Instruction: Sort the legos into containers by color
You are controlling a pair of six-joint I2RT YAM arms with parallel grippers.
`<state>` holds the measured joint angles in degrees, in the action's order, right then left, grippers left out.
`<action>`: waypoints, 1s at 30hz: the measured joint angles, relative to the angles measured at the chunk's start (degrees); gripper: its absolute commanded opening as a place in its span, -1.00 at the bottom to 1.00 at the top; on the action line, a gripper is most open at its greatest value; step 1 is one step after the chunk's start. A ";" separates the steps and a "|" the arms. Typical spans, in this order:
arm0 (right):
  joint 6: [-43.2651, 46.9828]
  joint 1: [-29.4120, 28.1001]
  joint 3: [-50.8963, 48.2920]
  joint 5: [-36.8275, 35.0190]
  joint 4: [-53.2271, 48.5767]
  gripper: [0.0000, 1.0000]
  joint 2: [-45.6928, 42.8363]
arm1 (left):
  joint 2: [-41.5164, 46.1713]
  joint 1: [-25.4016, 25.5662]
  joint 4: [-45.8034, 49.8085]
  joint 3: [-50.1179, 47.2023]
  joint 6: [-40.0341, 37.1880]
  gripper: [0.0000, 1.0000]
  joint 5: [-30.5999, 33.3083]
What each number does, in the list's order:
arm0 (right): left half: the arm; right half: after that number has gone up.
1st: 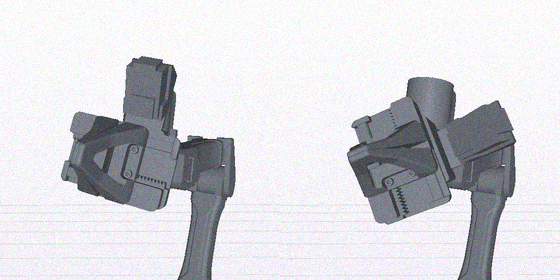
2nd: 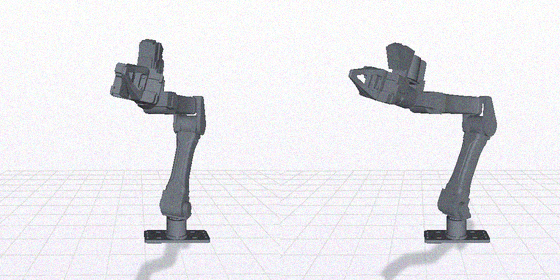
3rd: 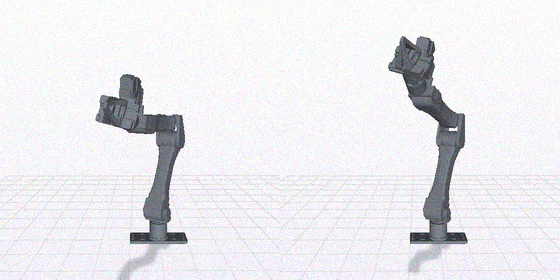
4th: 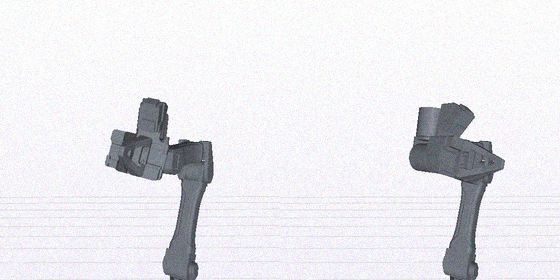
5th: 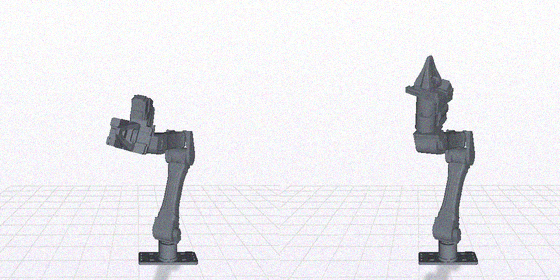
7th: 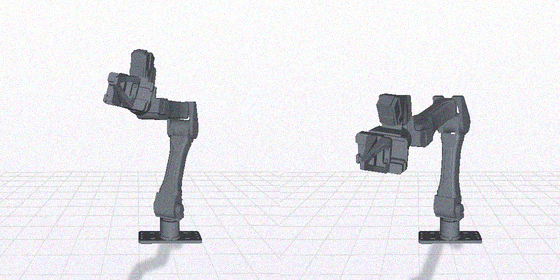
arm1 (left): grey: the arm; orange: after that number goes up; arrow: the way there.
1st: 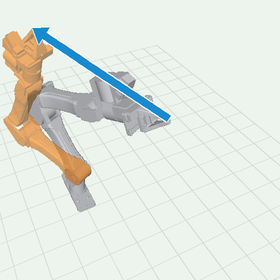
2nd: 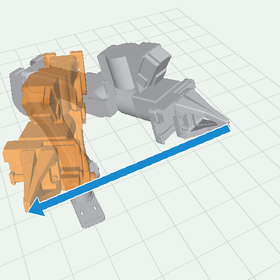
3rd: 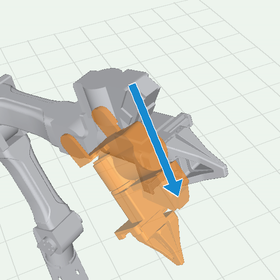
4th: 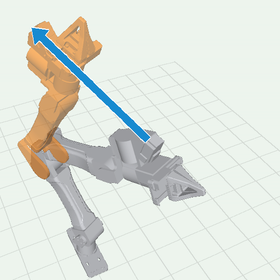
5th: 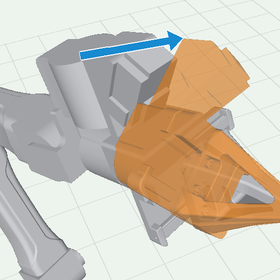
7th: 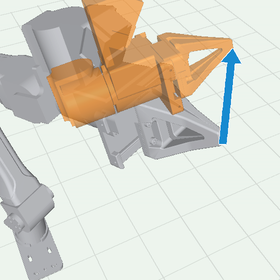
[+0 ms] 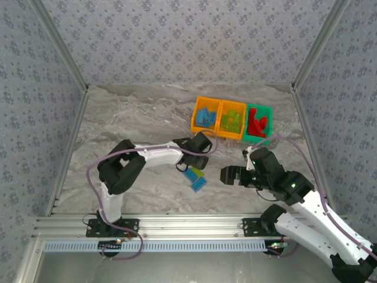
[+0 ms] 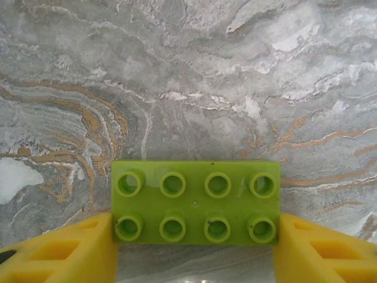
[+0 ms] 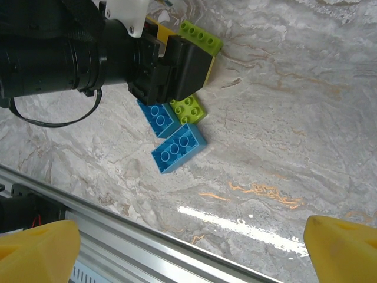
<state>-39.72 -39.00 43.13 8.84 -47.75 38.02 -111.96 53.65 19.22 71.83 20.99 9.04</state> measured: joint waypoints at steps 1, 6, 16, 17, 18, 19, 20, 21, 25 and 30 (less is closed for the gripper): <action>-0.02 -0.24 0.00 0.00 0.00 1.00 0.00 | 0.00 -0.04 0.00 0.00 -0.02 0.19 -0.17; -0.42 -1.09 0.02 -0.22 0.02 1.00 -0.17 | 0.59 -0.07 0.00 -0.02 -0.02 0.18 -0.96; -1.55 -1.16 0.24 -4.11 0.22 1.00 -5.14 | 4.11 1.31 -0.22 10.21 -4.37 0.18 -1.95; -1.68 -1.16 0.26 -4.28 0.20 1.00 -5.49 | 3.43 1.49 -0.42 13.03 -5.14 0.18 -1.86; -1.88 -1.18 0.26 -4.57 0.17 1.00 -5.68 | 2.27 1.55 -0.55 16.22 -6.03 0.18 -1.70; -1.97 -1.18 0.26 -4.63 0.15 1.00 -5.79 | 1.03 1.55 -0.87 18.80 -6.73 0.18 -1.53; -2.12 -1.18 0.26 -4.79 0.13 1.00 -5.79 | -0.83 1.55 -1.33 21.99 -7.65 0.18 -1.27; -2.38 -1.18 0.26 -4.81 0.13 1.00 -5.79 | -2.93 1.49 -1.49 25.09 -8.48 0.18 -0.83; -3.08 -1.33 0.26 -5.01 -0.13 1.00 -6.54 | -12.72 0.94 -0.94 36.83 -11.02 0.22 -0.48; -3.96 -1.55 0.26 -5.22 -1.03 1.00 -9.05 | -23.85 0.02 2.14 50.03 -14.10 0.36 -0.42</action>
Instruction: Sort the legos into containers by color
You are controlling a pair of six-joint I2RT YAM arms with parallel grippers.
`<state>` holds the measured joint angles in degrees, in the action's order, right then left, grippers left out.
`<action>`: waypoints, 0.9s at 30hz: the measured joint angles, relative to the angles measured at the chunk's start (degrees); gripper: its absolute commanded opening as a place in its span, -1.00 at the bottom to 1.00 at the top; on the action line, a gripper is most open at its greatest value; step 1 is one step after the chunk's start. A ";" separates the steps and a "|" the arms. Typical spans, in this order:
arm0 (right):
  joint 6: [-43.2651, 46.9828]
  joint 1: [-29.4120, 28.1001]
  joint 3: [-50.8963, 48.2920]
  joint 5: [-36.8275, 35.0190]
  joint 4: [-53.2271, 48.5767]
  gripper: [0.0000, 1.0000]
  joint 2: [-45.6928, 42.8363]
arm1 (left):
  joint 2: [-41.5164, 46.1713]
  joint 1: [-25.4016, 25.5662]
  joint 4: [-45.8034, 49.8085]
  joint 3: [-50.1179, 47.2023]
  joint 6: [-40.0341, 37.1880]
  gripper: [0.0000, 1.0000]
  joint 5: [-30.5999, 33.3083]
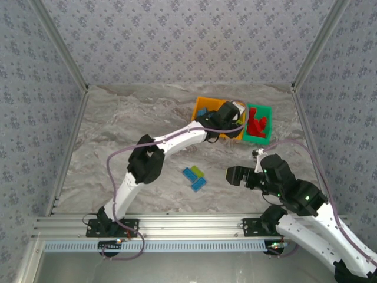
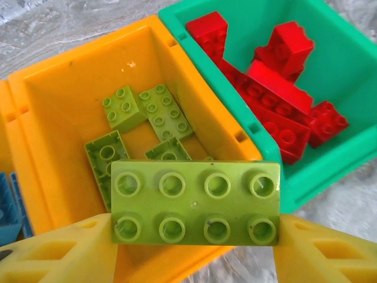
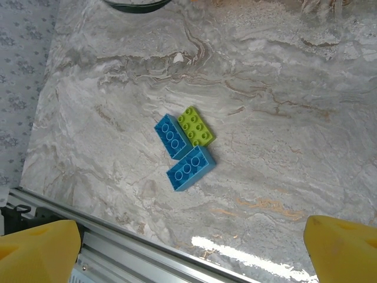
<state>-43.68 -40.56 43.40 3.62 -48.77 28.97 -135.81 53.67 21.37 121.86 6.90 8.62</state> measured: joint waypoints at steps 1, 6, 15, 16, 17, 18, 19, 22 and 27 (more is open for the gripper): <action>-0.17 0.00 0.00 -0.02 -0.17 1.00 -0.42 | -1.62 -0.15 1.11 2.49 -0.44 0.37 0.11; -0.94 0.00 -0.11 -0.24 -0.85 1.00 -2.16 | -4.33 -0.37 5.25 10.16 -1.55 0.58 0.42; -0.94 -0.11 -0.50 -0.44 -0.76 1.00 -2.23 | 6.16 -0.31 2.99 -4.22 -1.25 0.71 0.13; -0.94 -0.11 -0.50 -0.44 -0.79 1.00 -2.10 | 8.96 -0.31 1.84 -8.17 -0.98 0.71 -0.11; -0.94 -0.11 -0.50 -0.48 -0.79 1.00 -1.88 | 12.46 -0.31 0.72 -12.79 -0.68 0.71 -0.31; -0.94 -0.11 -0.50 -0.68 -0.81 1.00 -1.57 | 16.72 -0.31 -0.72 -18.27 -0.35 0.71 -0.50; -0.94 -0.11 -0.50 -0.90 -0.83 1.00 -1.18 | 21.07 -0.31 -1.84 -23.45 -0.02 0.71 -0.76; -0.96 -0.57 -0.52 -1.42 -0.76 0.94 1.31 | 36.89 -0.26 -4.96 -38.99 0.66 0.76 -1.73; -0.85 -4.70 -0.68 -1.97 2.95 0.92 11.91 | 62.95 0.70 -5.66 -56.15 -2.03 0.88 -1.73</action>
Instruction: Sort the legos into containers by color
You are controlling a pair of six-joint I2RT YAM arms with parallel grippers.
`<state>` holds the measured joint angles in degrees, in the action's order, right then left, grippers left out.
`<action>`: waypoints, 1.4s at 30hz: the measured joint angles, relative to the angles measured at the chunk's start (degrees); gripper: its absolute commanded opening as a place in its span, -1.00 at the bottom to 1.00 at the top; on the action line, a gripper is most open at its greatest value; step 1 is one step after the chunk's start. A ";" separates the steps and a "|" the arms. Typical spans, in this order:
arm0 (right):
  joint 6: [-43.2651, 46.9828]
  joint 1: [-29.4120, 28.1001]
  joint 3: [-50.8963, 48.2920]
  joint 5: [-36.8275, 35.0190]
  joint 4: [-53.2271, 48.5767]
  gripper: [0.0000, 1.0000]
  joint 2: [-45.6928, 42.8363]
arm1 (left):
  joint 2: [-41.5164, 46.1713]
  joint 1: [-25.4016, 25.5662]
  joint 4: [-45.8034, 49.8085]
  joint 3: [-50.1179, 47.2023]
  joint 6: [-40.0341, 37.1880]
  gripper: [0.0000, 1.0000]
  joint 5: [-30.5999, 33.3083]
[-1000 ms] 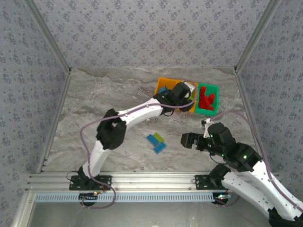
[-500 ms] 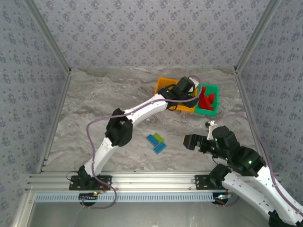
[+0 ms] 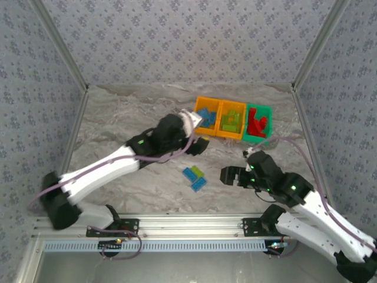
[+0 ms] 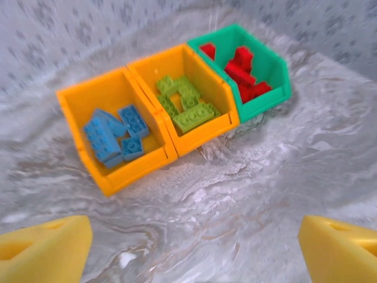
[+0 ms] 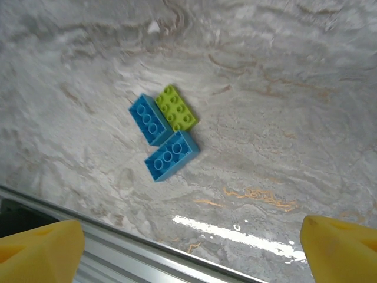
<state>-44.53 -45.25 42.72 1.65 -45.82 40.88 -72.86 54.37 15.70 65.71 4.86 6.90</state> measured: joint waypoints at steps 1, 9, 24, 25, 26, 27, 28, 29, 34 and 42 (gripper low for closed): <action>0.17 -1.22 0.00 -0.22 1.46 0.93 3.06 | 4.81 0.42 0.83 -2.54 -1.14 0.90 0.22; 4.90 -9.55 6.62 -1.99 12.00 0.84 31.61 | 32.37 1.64 17.42 -14.62 -11.28 0.98 3.23; 14.51 -13.40 22.93 -7.10 12.96 0.48 58.93 | 42.07 1.62 23.21 -27.34 -24.13 0.98 1.22; 14.88 -13.40 23.28 -7.23 12.68 0.46 59.89 | 41.75 1.62 23.21 -27.45 -24.33 0.99 1.18; 15.15 -13.40 23.47 -7.32 12.57 0.42 60.57 | 41.53 1.62 23.23 -27.56 -24.35 0.98 1.01; 15.61 -13.40 23.87 -7.37 12.17 0.33 61.42 | 41.40 1.62 23.23 -27.67 -24.35 0.98 0.90; 16.09 -13.40 24.52 -7.48 11.47 0.21 62.38 | 41.42 1.62 23.23 -27.74 -24.35 0.98 0.74; 16.52 -13.40 25.07 -7.48 11.23 0.05 63.08 | 41.51 1.62 23.23 -27.76 -24.35 0.98 0.55; 17.20 -13.40 28.35 -7.52 9.77 -0.29 65.61 | 44.44 1.62 23.17 -28.87 -24.33 0.98 0.61; 17.44 -13.77 31.10 -10.12 7.26 -0.33 64.94 | 48.17 1.62 22.67 -30.71 -24.33 0.98 0.59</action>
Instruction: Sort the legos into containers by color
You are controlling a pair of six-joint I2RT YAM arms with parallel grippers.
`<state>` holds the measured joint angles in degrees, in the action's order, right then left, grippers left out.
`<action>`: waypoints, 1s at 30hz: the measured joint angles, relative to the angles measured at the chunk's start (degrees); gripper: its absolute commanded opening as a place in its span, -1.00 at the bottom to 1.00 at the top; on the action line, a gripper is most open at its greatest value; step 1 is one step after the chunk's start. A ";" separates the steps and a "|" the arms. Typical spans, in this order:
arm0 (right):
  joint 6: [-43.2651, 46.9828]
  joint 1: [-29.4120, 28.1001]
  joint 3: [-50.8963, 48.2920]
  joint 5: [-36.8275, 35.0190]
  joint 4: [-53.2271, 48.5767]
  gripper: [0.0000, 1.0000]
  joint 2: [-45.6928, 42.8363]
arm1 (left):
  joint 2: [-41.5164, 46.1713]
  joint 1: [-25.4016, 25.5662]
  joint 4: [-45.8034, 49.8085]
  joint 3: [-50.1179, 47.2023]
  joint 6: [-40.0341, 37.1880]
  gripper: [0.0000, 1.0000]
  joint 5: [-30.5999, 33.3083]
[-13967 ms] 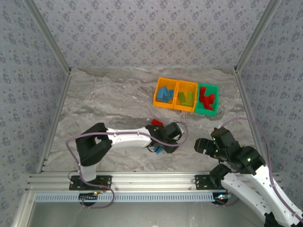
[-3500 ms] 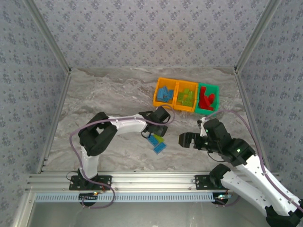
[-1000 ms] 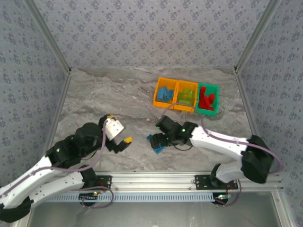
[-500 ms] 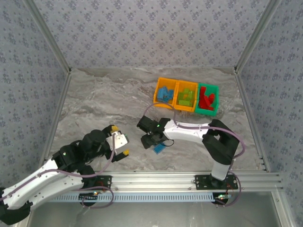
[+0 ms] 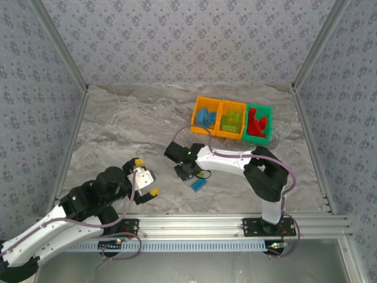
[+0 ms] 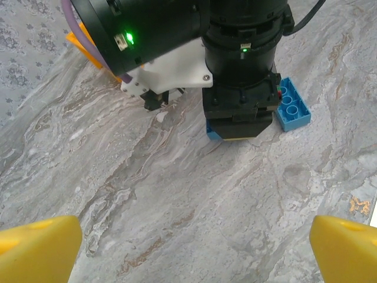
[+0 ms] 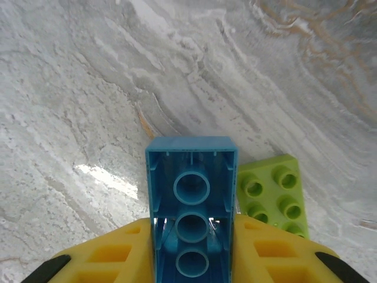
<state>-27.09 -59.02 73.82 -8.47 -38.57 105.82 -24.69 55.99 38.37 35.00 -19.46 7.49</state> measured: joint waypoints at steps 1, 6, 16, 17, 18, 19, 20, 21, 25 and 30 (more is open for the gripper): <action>0.02 0.00 0.00 -0.66 -0.11 -0.32 -0.96 | -0.15 0.00 -0.04 -0.04 0.00 0.99 0.00; 0.98 2.82 0.90 -5.20 0.66 -0.31 -7.89 | -1.18 0.00 -1.05 -0.48 0.00 0.99 0.00; 7.37 23.04 19.21 -8.81 8.22 -0.30 -0.07 | -2.49 -1.22 -1.29 -0.72 -0.07 0.99 0.70; 7.80 24.09 21.33 -8.87 8.39 -0.30 2.12 | -2.47 -1.25 -1.31 -0.72 -0.09 0.98 0.74; 8.44 25.14 23.85 -8.98 8.46 -0.29 4.96 | -2.47 -1.25 -1.31 -0.74 -0.22 0.98 0.87; 8.90 26.08 25.99 -8.98 8.44 -0.27 7.61 | -2.47 -1.25 -1.38 -0.81 -0.26 0.99 0.94; 9.25 26.75 27.65 -9.07 8.15 -0.25 9.70 | -2.47 -1.25 -1.42 -0.90 -0.33 0.99 1.01; 9.73 27.45 29.44 -9.18 7.87 -0.21 12.15 | -2.47 -1.25 -1.51 -1.05 -0.46 0.98 1.11; 10.99 29.24 34.60 -9.42 4.50 0.16 18.23 | -2.49 -1.31 -1.66 -1.49 -0.68 0.98 1.31; 11.74 29.51 37.29 -9.46 1.25 0.33 18.86 | -2.93 -1.62 -1.79 -1.53 -0.68 0.99 1.31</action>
<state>-15.35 -29.52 111.11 -17.93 -37.32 124.68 -27.62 54.37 36.58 33.47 -20.14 8.80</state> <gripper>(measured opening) 0.658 0.993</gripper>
